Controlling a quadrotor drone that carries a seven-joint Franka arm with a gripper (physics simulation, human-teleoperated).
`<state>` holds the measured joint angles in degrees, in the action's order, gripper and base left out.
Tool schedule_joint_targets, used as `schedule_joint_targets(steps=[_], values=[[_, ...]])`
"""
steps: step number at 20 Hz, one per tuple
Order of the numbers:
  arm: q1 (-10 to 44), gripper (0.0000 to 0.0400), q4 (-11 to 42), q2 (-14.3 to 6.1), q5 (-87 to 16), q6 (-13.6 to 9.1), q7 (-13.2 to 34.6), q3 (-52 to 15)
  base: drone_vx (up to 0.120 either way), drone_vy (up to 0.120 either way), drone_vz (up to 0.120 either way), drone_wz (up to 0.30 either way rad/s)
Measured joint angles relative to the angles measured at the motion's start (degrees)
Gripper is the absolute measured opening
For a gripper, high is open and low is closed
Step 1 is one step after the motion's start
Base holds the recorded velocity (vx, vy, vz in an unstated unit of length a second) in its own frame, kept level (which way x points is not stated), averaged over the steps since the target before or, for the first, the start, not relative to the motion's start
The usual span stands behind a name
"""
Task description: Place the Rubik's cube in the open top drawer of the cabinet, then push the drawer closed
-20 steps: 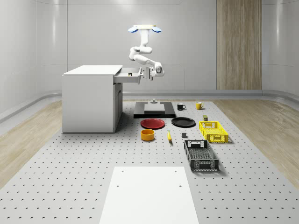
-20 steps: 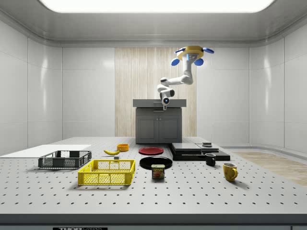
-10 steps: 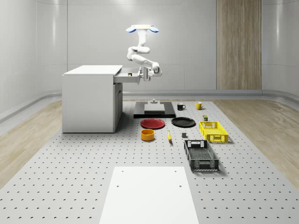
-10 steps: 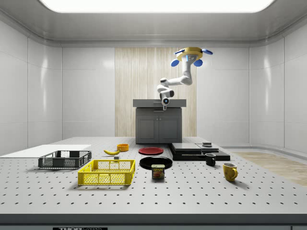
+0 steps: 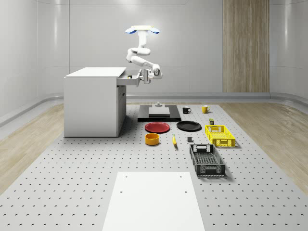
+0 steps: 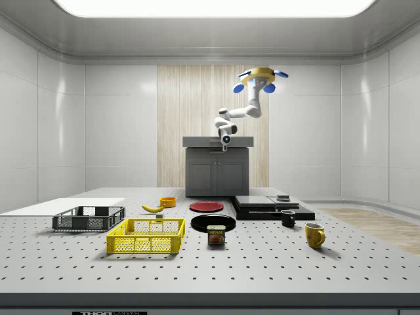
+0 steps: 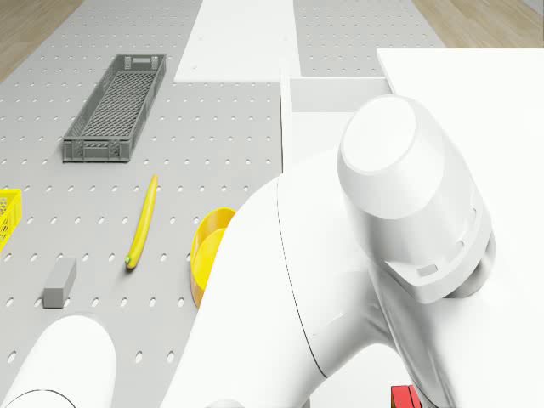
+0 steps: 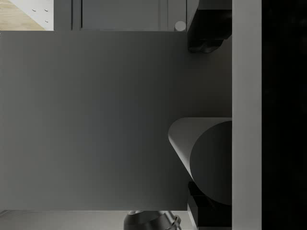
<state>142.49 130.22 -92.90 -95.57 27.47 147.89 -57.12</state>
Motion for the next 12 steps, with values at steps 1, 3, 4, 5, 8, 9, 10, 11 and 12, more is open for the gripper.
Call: schedule_joint_targets(steps=[1, 3, 4, 5, 8, 9, 10, 11, 12], values=[[0.01, 0.0400, 0.00, -0.02, 0.02, 0.02, 0.15, 0.01, 0.000, -0.120, 0.000, 0.000], [-0.01, 0.0400, 0.04, -0.09, -0.01, 0.08, -0.24, 0.04, 0.000, -0.060, 0.000, 0.000], [-0.21, 0.0400, 0.20, -0.18, -0.19, 0.12, -0.17, 0.11, 0.000, 0.000, 0.000, 0.000], [-0.54, 0.0400, 0.44, -0.30, -0.50, 0.16, -0.22, 0.22, 0.000, 0.000, 0.000, 0.000], [-2.08, 0.0400, 1.54, -0.79, -2.00, 0.29, -0.66, 0.64, 0.000, 0.000, 0.000, 0.000], [-2.72, 0.0400, 1.98, -0.97, -2.65, 0.32, -0.68, 0.80, 0.000, 0.000, 0.000, 0.000], [-3.41, 0.0400, 2.45, -1.16, -3.35, 0.36, -0.77, 0.97, 0.000, 0.000, 0.000, 0.000], [-4.15, 0.0400, 2.93, -1.34, -4.12, 0.38, -1.28, 1.15, 0.000, 0.000, 0.000, 0.000], [-4.93, 0.0400, 3.44, -1.52, -4.97, 0.39, -2.13, 1.32, 0.000, 0.000, 0.000, 0.000]])
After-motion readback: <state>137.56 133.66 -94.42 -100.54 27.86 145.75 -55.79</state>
